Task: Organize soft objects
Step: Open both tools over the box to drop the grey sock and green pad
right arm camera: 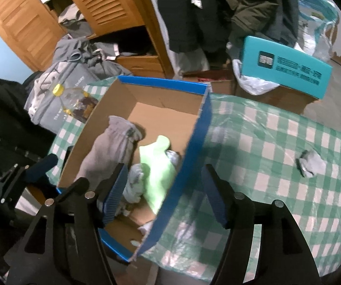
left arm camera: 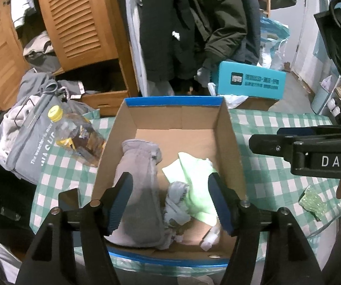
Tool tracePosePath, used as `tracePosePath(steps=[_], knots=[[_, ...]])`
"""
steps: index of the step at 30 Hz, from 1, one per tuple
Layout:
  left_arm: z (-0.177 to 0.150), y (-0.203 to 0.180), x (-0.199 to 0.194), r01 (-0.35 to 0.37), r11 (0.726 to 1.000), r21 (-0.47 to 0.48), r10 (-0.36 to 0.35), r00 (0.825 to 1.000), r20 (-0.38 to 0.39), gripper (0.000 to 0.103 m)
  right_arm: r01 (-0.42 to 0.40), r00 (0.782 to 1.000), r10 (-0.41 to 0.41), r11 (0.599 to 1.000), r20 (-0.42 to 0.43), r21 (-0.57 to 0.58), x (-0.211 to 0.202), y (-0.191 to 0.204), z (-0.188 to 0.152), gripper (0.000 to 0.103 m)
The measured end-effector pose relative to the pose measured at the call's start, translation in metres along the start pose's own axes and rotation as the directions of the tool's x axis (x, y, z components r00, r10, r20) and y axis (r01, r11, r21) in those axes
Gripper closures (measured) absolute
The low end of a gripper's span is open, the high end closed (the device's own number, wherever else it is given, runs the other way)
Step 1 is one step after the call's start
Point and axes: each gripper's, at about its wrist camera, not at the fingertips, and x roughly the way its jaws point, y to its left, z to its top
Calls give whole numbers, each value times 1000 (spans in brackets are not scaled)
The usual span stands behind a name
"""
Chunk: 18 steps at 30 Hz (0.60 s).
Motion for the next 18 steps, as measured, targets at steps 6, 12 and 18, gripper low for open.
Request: tracePosePath(steps=[6, 12, 18], knots=[[3, -19, -2, 9, 999, 31, -9, 1000, 7, 28, 25, 1000, -25, 999, 9, 29, -11, -23, -7, 37], [6, -38, -3, 13, 998, 58, -14, 1000, 8, 23, 57, 998, -57, 997, 11, 55, -21, -49, -18, 37], [7, -57, -2, 26, 996, 85, -26, 1000, 0, 23, 91, 996, -91, 993, 2, 80, -29, -78, -32, 36]])
